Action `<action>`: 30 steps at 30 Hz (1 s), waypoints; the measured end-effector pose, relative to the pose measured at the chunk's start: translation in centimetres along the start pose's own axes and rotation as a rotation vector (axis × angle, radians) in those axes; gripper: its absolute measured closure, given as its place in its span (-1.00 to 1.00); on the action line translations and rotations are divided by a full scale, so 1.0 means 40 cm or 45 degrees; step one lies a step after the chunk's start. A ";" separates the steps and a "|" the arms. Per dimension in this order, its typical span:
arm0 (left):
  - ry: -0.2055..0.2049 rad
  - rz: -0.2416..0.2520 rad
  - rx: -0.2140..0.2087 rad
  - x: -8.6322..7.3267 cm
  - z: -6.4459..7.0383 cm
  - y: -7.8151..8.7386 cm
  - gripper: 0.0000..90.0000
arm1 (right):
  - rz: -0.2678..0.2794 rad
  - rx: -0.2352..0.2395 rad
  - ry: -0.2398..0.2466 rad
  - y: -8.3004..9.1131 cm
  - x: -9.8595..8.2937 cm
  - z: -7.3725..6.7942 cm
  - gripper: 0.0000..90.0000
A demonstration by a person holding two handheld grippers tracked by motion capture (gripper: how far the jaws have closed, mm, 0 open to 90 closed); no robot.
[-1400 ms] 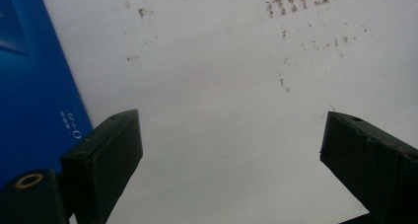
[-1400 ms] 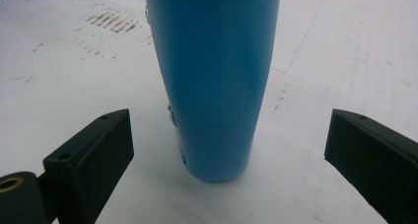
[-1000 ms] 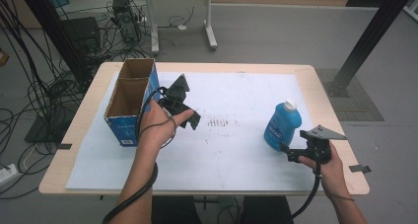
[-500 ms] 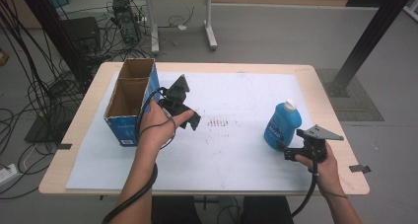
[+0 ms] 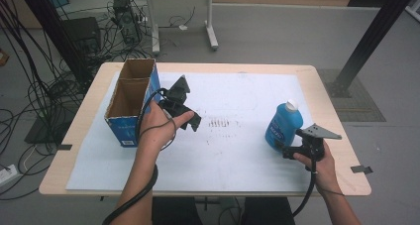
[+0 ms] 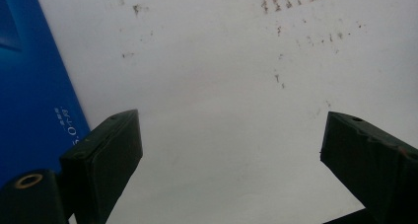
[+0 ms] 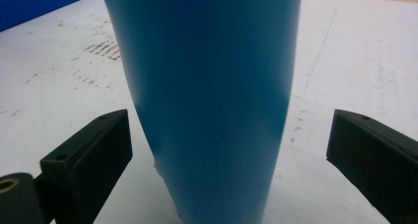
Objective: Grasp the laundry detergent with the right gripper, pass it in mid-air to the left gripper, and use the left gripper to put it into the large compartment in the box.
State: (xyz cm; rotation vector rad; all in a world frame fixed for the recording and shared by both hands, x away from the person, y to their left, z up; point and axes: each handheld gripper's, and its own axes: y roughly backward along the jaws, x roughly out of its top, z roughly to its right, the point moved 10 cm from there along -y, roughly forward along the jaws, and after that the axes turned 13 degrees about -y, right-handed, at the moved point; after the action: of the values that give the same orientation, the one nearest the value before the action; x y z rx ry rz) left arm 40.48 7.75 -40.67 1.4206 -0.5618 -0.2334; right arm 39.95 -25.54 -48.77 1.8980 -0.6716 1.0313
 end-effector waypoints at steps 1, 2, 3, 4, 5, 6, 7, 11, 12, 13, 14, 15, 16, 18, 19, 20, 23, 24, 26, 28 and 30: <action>-0.001 0.001 0.000 0.000 0.000 0.000 -0.80 | 0.004 0.000 0.000 -0.002 0.001 0.000 -0.93; -0.002 -0.001 -0.001 -0.001 0.000 0.000 -0.80 | 0.003 0.006 -0.004 -0.004 0.001 -0.002 -0.93; 0.001 0.000 -0.002 -0.002 0.001 -0.001 -0.80 | 0.005 0.004 -0.004 -0.008 0.002 -0.002 -0.93; 0.002 0.003 -0.002 -0.001 0.001 -0.001 -0.80 | 0.005 0.004 -0.004 -0.008 0.002 -0.002 -0.93; 0.001 -0.003 -0.001 -0.003 0.000 0.000 -0.80 | 0.004 0.007 -0.004 -0.009 0.002 -0.003 -0.93; 0.000 0.001 -0.001 -0.003 0.001 0.000 -0.80 | 0.007 0.007 -0.003 -0.012 0.003 -0.004 -0.93; 0.000 0.001 -0.001 -0.003 0.001 0.000 -0.80 | 0.007 0.007 -0.003 -0.012 0.003 -0.004 -0.93; -0.006 -0.003 -0.001 -0.005 0.001 -0.001 -0.80 | 0.006 0.012 -0.006 -0.016 0.003 -0.004 -0.94; -0.003 -0.003 -0.002 -0.004 0.002 -0.001 -0.80 | 0.006 0.011 -0.004 -0.017 0.003 -0.004 -0.93; -0.005 -0.004 -0.002 -0.005 0.002 -0.001 -0.80 | 0.006 0.011 -0.005 -0.017 0.003 -0.003 -0.93; -0.004 -0.004 -0.003 -0.005 0.002 -0.001 -0.80 | 0.008 0.013 -0.008 -0.017 0.004 -0.003 -0.94; -0.002 -0.006 -0.004 -0.005 0.002 -0.001 -0.80 | 0.008 0.014 -0.008 -0.017 0.003 -0.003 -0.94; -0.007 -0.009 0.000 -0.005 0.002 -0.001 -0.80 | 0.007 0.016 -0.007 -0.018 0.003 -0.004 -0.94; -0.007 -0.009 -0.001 -0.005 0.003 0.000 -0.80 | 0.008 0.015 -0.007 -0.019 0.003 -0.004 -0.94; -0.007 -0.009 0.002 -0.004 0.004 0.002 -0.80 | 0.010 0.014 -0.008 -0.019 0.004 -0.004 -0.94; -0.007 -0.009 0.002 -0.004 0.004 0.002 -0.80 | 0.010 0.014 -0.008 -0.019 0.004 -0.004 -0.94; -0.005 -0.001 0.006 -0.003 0.005 0.005 -0.80 | 0.013 0.015 -0.008 -0.019 0.005 -0.004 -0.94; -0.007 -0.004 0.006 -0.003 0.006 0.008 -0.80 | 0.014 0.016 -0.009 -0.019 0.006 -0.004 -0.94; -0.010 -0.002 0.008 -0.003 0.005 0.008 -0.80 | 0.015 0.017 -0.009 -0.019 0.007 -0.004 -0.94; -0.009 -0.002 0.007 -0.004 0.006 0.010 -0.80 | 0.016 0.018 -0.011 -0.019 0.007 -0.002 -0.94; -0.011 0.000 0.009 -0.004 0.007 0.010 -0.80 | 0.018 0.021 -0.012 -0.019 0.007 -0.002 -0.94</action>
State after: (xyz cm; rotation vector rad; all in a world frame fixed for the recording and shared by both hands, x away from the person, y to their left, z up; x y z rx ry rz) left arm 40.11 7.64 -40.29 1.4269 -0.5701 -0.2382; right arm 40.64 -25.12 -48.84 1.9158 -0.6844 1.0407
